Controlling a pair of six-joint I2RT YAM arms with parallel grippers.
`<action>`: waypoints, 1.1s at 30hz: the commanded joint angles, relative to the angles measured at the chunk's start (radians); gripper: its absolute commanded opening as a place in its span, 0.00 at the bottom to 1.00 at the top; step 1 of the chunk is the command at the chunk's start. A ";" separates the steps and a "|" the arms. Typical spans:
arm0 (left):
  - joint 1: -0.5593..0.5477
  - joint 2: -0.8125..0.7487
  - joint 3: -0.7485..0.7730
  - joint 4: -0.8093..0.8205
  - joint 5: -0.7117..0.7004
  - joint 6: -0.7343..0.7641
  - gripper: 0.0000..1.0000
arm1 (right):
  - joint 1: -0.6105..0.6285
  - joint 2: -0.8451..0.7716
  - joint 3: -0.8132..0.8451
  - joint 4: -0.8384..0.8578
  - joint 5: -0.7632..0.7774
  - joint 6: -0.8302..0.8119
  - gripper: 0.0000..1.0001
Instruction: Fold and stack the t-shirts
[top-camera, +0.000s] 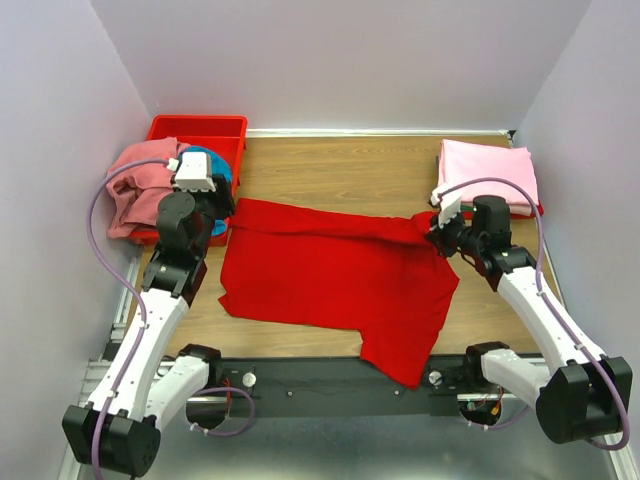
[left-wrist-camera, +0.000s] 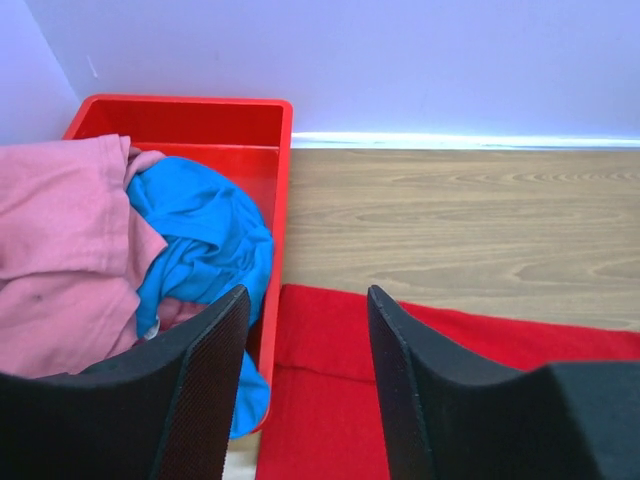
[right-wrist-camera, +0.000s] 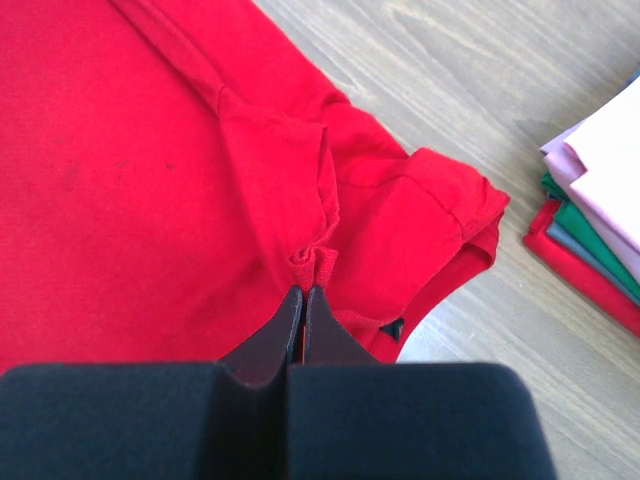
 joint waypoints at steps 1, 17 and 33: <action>-0.003 -0.052 -0.026 -0.038 0.007 0.006 0.60 | -0.007 -0.001 -0.011 -0.052 0.005 -0.036 0.00; -0.007 -0.072 -0.045 -0.020 0.039 0.008 0.61 | -0.006 0.033 -0.024 -0.163 0.008 -0.188 0.02; -0.011 -0.048 -0.045 0.006 0.085 0.011 0.61 | -0.007 0.325 0.235 -0.326 -0.219 -0.191 0.78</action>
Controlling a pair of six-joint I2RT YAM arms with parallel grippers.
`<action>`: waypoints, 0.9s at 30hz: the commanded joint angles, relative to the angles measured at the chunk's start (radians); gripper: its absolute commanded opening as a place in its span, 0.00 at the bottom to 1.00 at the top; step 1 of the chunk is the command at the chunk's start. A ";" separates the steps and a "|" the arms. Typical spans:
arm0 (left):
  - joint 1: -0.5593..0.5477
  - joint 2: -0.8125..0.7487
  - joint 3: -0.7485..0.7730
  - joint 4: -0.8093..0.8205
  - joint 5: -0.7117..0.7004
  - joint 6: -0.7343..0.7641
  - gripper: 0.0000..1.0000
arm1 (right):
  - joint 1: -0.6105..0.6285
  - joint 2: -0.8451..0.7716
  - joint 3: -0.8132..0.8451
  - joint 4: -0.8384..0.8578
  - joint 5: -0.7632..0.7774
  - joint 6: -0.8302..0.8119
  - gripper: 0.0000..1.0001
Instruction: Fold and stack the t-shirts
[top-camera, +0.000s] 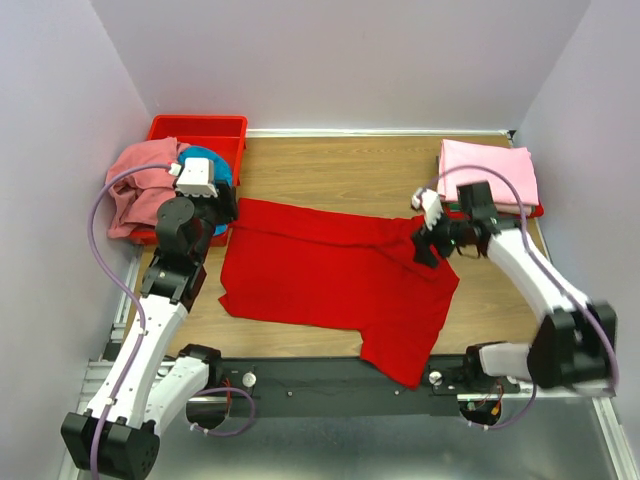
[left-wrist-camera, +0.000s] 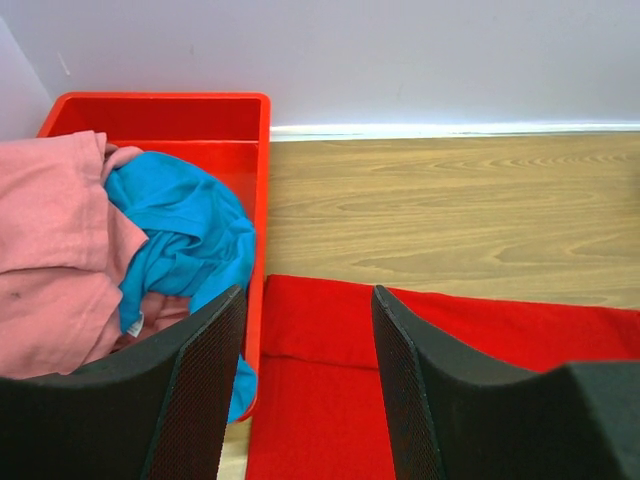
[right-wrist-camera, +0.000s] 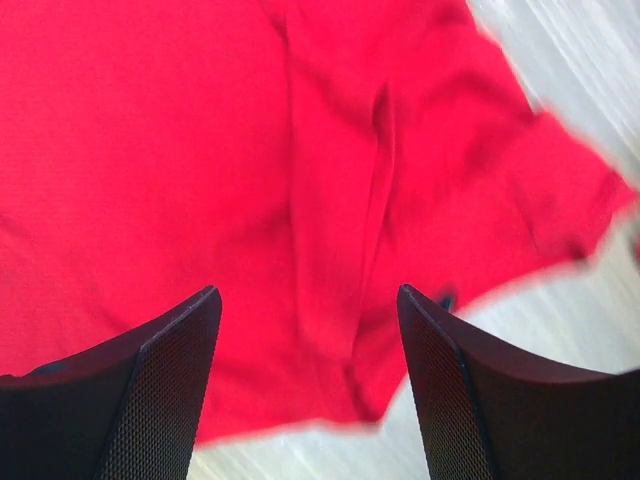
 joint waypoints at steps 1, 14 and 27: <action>-0.004 0.012 -0.010 0.028 0.047 0.012 0.61 | -0.003 0.275 0.181 0.008 -0.183 0.091 0.78; -0.006 0.029 -0.011 0.036 0.071 0.014 0.61 | 0.012 0.653 0.433 0.007 -0.177 0.114 0.74; -0.006 0.035 -0.011 0.034 0.070 0.012 0.61 | 0.057 0.597 0.395 -0.004 -0.162 0.107 0.04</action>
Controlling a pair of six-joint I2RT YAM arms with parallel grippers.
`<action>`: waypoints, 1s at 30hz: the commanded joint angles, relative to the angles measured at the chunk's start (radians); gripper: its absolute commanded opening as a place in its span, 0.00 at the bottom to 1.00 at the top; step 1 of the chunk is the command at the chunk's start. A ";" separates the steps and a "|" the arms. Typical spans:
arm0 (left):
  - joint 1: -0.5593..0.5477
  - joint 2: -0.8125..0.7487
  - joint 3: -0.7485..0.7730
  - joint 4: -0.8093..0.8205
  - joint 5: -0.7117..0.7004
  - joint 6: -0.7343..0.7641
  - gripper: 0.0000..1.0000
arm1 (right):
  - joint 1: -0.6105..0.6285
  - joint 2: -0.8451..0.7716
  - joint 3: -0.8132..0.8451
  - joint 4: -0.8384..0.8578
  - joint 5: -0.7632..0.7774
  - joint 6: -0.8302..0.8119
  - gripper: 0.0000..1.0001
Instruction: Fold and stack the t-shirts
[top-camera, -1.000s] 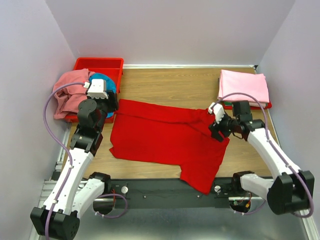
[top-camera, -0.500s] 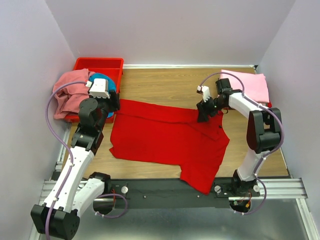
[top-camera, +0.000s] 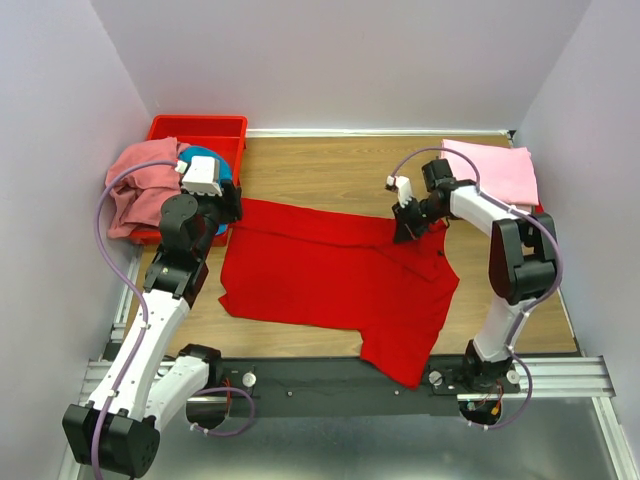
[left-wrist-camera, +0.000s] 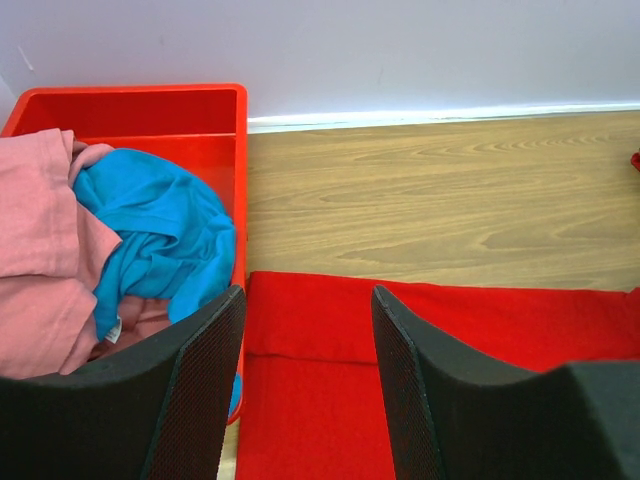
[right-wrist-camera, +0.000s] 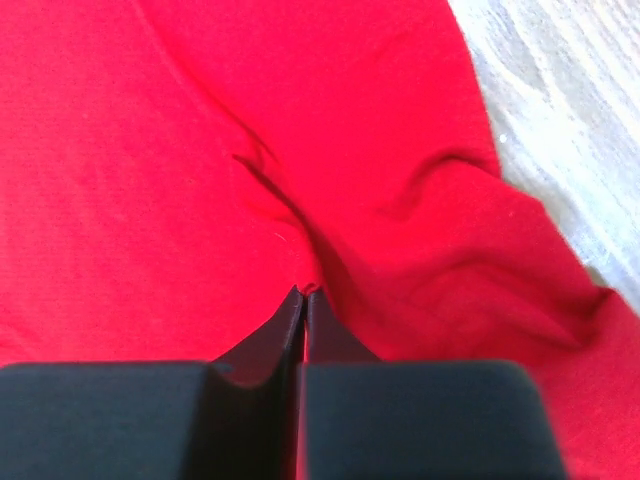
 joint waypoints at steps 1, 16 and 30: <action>-0.004 -0.002 -0.011 0.020 0.019 0.011 0.61 | 0.016 -0.085 -0.017 -0.017 0.020 -0.010 0.03; -0.004 -0.001 -0.012 0.020 0.024 0.011 0.61 | 0.227 -0.202 -0.138 -0.155 -0.015 -0.130 0.05; -0.004 -0.002 -0.012 0.018 0.034 0.013 0.61 | -0.096 -0.271 -0.026 -0.059 0.108 0.081 0.38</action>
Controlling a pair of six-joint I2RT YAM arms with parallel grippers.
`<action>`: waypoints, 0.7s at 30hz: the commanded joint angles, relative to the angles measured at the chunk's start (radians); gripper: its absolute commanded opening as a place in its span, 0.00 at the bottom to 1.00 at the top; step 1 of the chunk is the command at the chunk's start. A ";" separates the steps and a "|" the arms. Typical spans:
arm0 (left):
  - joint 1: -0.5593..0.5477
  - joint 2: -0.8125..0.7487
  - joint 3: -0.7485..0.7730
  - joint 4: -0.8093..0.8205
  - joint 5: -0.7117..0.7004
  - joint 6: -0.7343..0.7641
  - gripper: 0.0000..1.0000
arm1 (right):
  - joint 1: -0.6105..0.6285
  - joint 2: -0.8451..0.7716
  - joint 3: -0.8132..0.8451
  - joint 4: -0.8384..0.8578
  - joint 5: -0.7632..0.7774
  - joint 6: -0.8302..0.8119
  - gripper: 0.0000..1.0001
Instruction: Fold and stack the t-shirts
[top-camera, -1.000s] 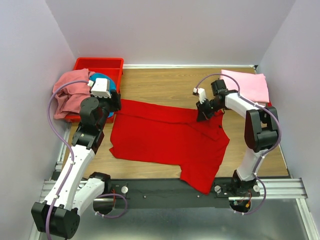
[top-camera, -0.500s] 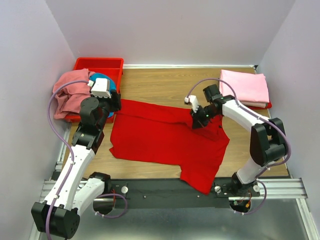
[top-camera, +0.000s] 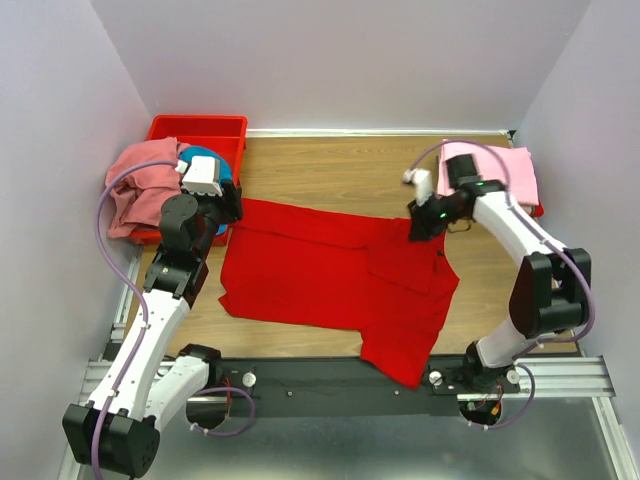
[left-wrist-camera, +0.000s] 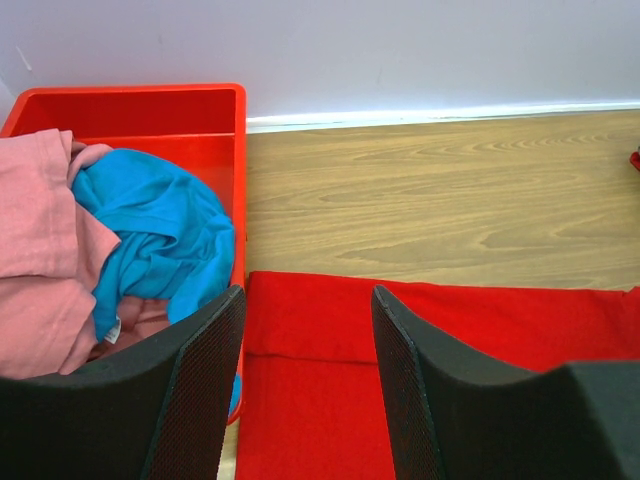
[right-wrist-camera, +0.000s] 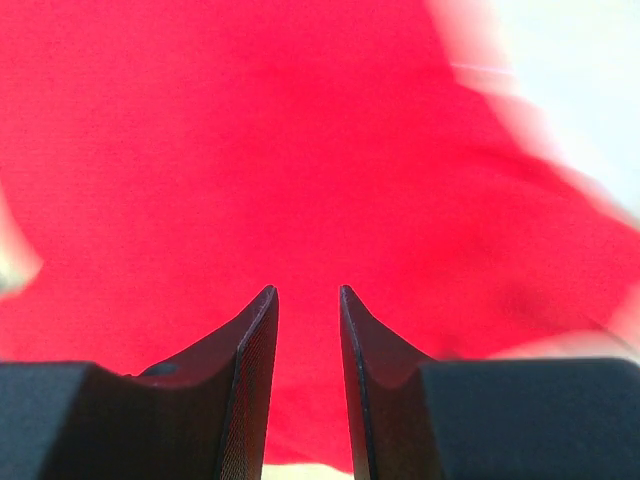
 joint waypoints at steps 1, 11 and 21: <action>-0.004 -0.004 -0.013 0.020 0.030 0.010 0.61 | -0.206 -0.003 0.038 0.152 0.103 0.169 0.38; -0.005 0.012 -0.015 0.026 0.064 0.009 0.62 | -0.252 0.014 -0.076 0.449 0.384 0.406 0.35; -0.007 0.138 0.004 0.026 0.207 -0.011 0.61 | -0.258 0.176 -0.025 0.548 0.400 0.502 0.34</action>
